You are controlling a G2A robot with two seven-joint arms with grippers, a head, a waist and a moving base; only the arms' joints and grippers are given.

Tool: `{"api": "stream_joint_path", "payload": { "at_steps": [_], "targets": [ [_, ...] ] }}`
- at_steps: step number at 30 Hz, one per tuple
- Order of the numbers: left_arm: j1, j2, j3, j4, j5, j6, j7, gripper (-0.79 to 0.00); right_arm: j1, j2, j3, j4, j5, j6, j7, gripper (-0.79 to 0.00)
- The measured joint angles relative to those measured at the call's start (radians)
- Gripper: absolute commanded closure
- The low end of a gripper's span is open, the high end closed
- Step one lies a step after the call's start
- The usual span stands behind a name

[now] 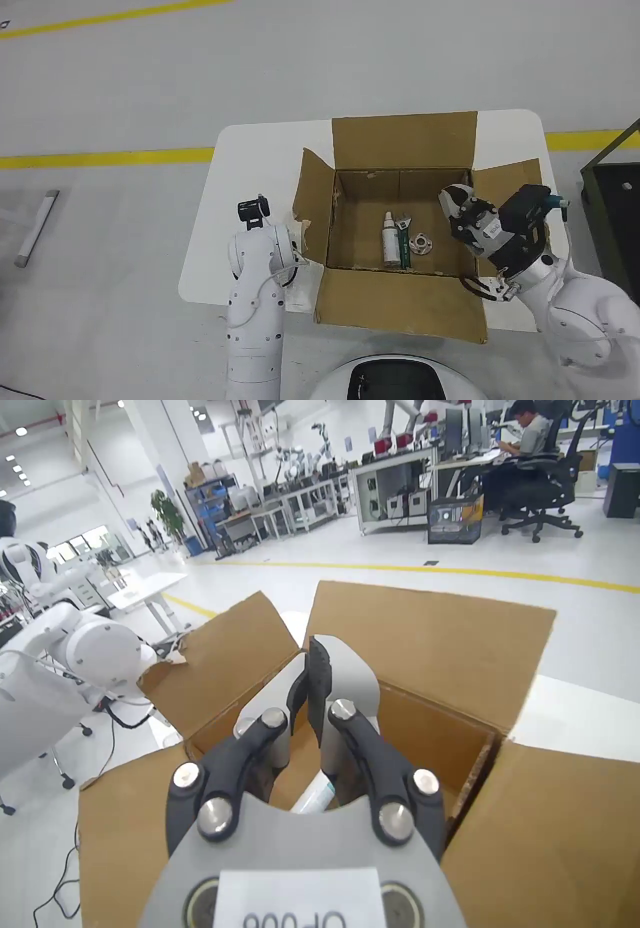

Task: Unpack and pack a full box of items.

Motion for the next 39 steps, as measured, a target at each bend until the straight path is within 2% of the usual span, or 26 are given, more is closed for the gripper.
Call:
{"api": "stream_joint_path", "payload": {
  "at_steps": [12,14,17,22,25,28,31,39],
  "targets": [
    [0.000,0.000,0.000,0.000,0.000,0.000,0.000,-0.785,0.001,-0.001,-0.004,0.004,0.024,0.005,-0.007,0.000],
    [0.000,0.000,0.000,0.000,0.000,0.000,0.000,-0.785,0.002,-0.003,-0.006,0.007,0.017,0.033,-0.017,0.000],
    [0.000,0.000,0.000,0.000,0.000,0.000,0.000,-0.785,0.036,-0.010,-0.038,0.038,0.021,0.147,0.016,0.000],
    [0.000,0.000,0.000,0.000,0.000,0.000,0.000,-0.785,0.213,-0.031,-0.184,0.101,-0.083,0.426,0.250,0.000],
    [0.000,0.000,0.000,0.000,0.000,0.000,0.001,-0.785,0.333,-0.048,-0.286,0.179,-0.176,0.521,0.340,0.000],
    [0.000,0.000,0.000,0.000,0.000,0.000,0.001,-0.785,0.423,-0.068,-0.366,0.262,-0.190,0.600,0.385,0.000],
    [0.000,0.000,0.000,0.000,0.000,0.000,0.001,-0.785,0.465,-0.082,-0.407,0.313,-0.185,0.645,0.360,0.000],
    [0.000,0.000,0.000,0.000,0.000,0.000,0.001,-0.785,0.464,-0.082,-0.406,0.312,-0.181,0.645,0.359,0.000]
  ]
}}
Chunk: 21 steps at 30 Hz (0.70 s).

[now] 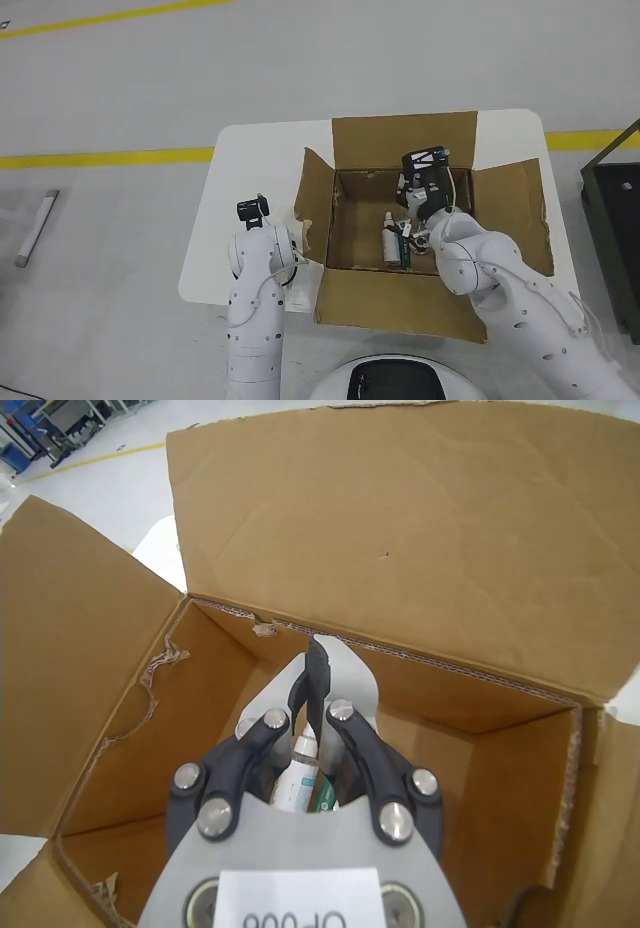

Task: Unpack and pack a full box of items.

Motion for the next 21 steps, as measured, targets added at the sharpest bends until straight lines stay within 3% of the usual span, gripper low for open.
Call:
{"api": "stream_joint_path", "payload": {
  "at_steps": [12,17,21],
  "targets": [
    [0.000,0.000,0.000,0.000,0.000,0.000,0.000,-0.785,-0.029,-0.013,-0.032,-0.003,0.034,0.026,0.006,0.000],
    [0.000,0.000,0.000,0.000,0.000,0.000,0.000,-0.785,0.070,-0.039,-0.123,0.062,-0.066,0.187,0.203,0.000],
    [0.000,0.000,0.000,0.000,0.000,0.000,0.000,-0.785,0.177,-0.065,-0.203,0.134,-0.119,0.251,0.412,0.000]
  ]
}}
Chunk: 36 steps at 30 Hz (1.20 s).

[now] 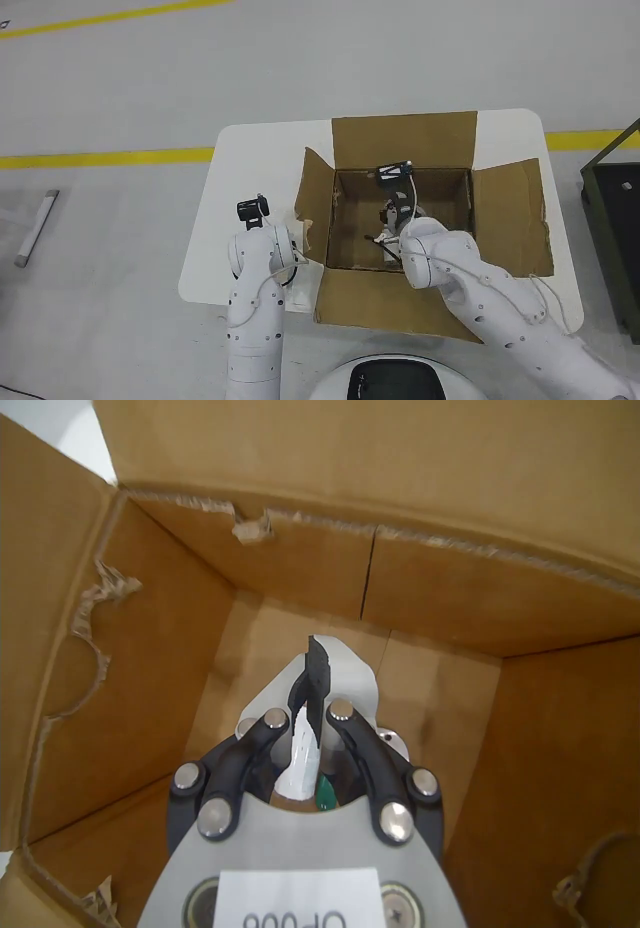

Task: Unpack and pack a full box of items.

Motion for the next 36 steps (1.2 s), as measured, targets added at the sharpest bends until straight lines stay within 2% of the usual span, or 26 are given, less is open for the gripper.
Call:
{"api": "stream_joint_path", "payload": {
  "at_steps": [2,5,16,20,23,25,27,28,30,34,36],
  "targets": [
    [0.000,0.000,0.000,0.000,0.000,0.000,0.000,-0.785,0.046,-0.013,-0.031,0.046,-0.016,0.012,0.084,0.000],
    [0.000,0.000,0.000,0.000,0.000,0.000,0.000,-0.785,0.087,-0.029,-0.057,0.099,-0.028,0.020,0.137,0.000],
    [0.000,0.000,0.000,0.000,0.000,0.000,0.000,-0.785,0.090,-0.031,-0.059,0.109,-0.034,0.020,0.132,0.000],
    [0.000,0.000,0.000,0.000,0.000,0.000,0.000,-0.785,0.053,-0.031,-0.036,0.115,-0.033,0.007,0.087,0.000],
    [0.000,0.000,0.000,0.000,0.000,0.000,0.000,-0.785,0.039,-0.034,-0.035,0.109,-0.063,0.013,0.100,0.000],
    [0.000,0.000,0.000,0.000,0.000,0.000,0.000,-0.785,0.031,-0.037,-0.035,0.111,-0.072,0.019,0.118,-0.095],
    [0.000,0.000,0.000,0.000,0.000,0.000,0.000,-0.785,0.027,-0.040,-0.032,0.116,-0.077,0.029,0.135,-0.151],
    [0.000,0.000,0.000,0.000,0.000,0.000,0.000,-0.785,0.025,-0.042,-0.030,0.118,-0.079,0.035,0.144,-0.234],
    [0.000,0.000,0.000,0.000,0.000,0.000,0.000,-0.785,0.022,-0.045,-0.026,0.122,-0.084,0.042,0.158,-0.249],
    [0.000,0.000,0.000,0.000,0.000,0.000,0.000,-0.785,0.017,-0.051,-0.017,0.125,-0.098,0.039,0.182,-0.339],
    [0.000,0.000,0.000,0.000,0.000,0.000,0.000,-0.785,0.013,-0.054,-0.011,0.126,-0.101,0.034,0.186,-0.336]
  ]
}}
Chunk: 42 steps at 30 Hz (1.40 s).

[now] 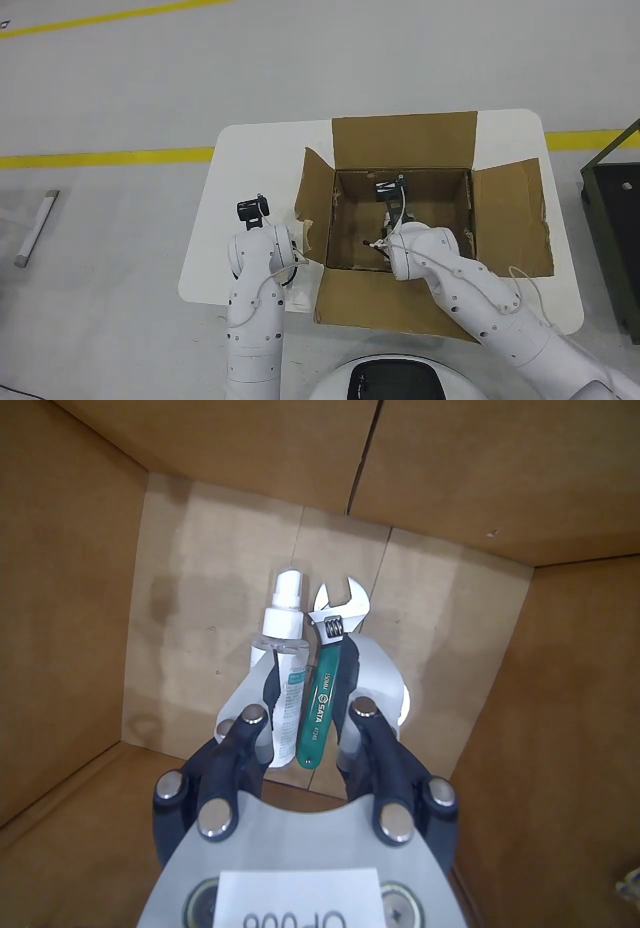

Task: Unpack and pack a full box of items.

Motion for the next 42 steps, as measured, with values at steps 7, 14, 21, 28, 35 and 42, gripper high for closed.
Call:
{"api": "stream_joint_path", "payload": {
  "at_steps": [7,14,21,28,35,42],
  "targets": [
    [0.000,0.000,0.000,0.000,0.000,0.000,0.000,-0.785,-0.003,-0.017,0.000,0.021,0.001,-0.011,0.006,-0.339],
    [0.000,0.000,0.000,0.000,0.000,0.000,0.000,-0.785,0.008,-0.038,-0.018,0.069,0.006,-0.021,-0.002,-0.336],
    [0.000,0.000,0.000,0.000,0.000,0.000,0.000,-0.785,0.012,-0.055,-0.017,0.112,0.017,-0.034,-0.009,-0.339],
    [0.000,0.000,0.000,0.000,0.000,0.000,0.000,-0.785,0.009,-0.068,-0.008,0.138,0.021,-0.045,-0.018,-0.345],
    [0.000,0.000,0.000,0.000,0.000,0.000,0.000,-0.785,0.011,-0.081,-0.002,0.162,0.029,-0.055,-0.027,-0.323],
    [0.000,0.000,0.000,0.000,0.000,0.000,0.000,-0.785,0.008,-0.091,0.009,0.173,0.026,-0.062,-0.030,0.000]
  ]
}}
